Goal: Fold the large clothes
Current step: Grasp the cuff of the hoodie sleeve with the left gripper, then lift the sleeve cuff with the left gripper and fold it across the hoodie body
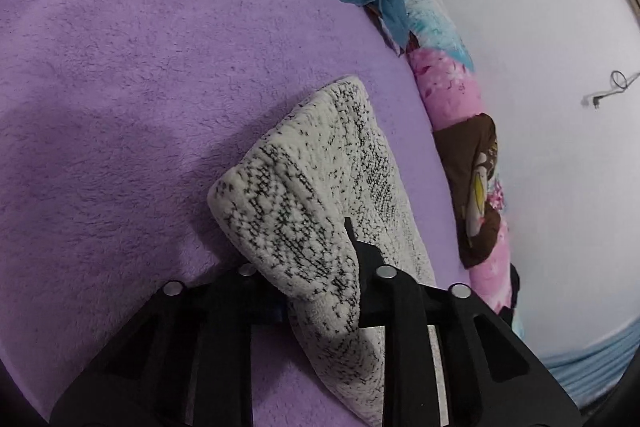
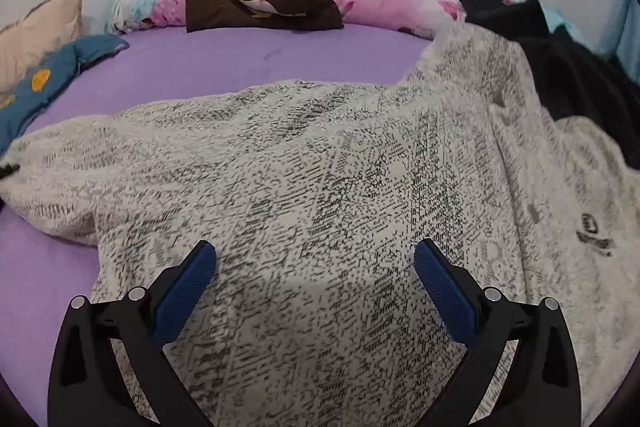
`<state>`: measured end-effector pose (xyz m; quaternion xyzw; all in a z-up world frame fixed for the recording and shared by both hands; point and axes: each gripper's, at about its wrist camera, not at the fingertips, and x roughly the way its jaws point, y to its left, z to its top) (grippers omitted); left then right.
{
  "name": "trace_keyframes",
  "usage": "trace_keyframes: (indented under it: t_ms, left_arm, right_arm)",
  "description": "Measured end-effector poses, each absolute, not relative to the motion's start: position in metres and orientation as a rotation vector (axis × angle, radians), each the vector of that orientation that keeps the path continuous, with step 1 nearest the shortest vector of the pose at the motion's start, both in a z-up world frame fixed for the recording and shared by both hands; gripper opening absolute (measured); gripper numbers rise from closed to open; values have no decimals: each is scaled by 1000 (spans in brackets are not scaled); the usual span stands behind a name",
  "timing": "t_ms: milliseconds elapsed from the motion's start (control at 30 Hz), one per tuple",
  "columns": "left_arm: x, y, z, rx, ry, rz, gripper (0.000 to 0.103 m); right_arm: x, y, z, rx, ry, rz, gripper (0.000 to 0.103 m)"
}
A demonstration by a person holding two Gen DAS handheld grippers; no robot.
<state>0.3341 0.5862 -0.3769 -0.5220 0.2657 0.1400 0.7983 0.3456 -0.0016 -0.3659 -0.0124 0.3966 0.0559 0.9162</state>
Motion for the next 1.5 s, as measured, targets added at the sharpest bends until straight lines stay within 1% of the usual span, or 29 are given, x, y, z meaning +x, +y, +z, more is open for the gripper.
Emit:
trace_keyframes:
  t_ms: [167,300,367,500,733,933,1200,1367,1500]
  left_arm:
    - [335,581,-368,-1092,569,322,13]
    - [332,575,-352,-1067,536,310,12]
    - [332,571,-339,-1043,530,297,12]
    - [331,556,-300,-957,513,246,11]
    - [326,518,-224,-867,464,164,11]
    - [333,452,-152,-705,454,81,11]
    - [334,345,-88,-624,442,-58,11]
    - [332,244,-46,-503,450,-152,11]
    - [335,169,-22,-382,455,-204,12]
  right_arm:
    - [372,11,-364,-57,800,199,97]
    - [387,21,-380,-85,869,223,97]
    - [393,19,-393,-55,912,235,98]
    - [396,14,-396,-11,919,259,98]
    - [394,27,-406,-74,906,220,98]
    - [396,22,-410,-41,913,241,98]
    - [404,20,-415,-65,957,252,99]
    - [408,22,-414,-75,973,252,98]
    - [405,15,-397,-60,969,306,97]
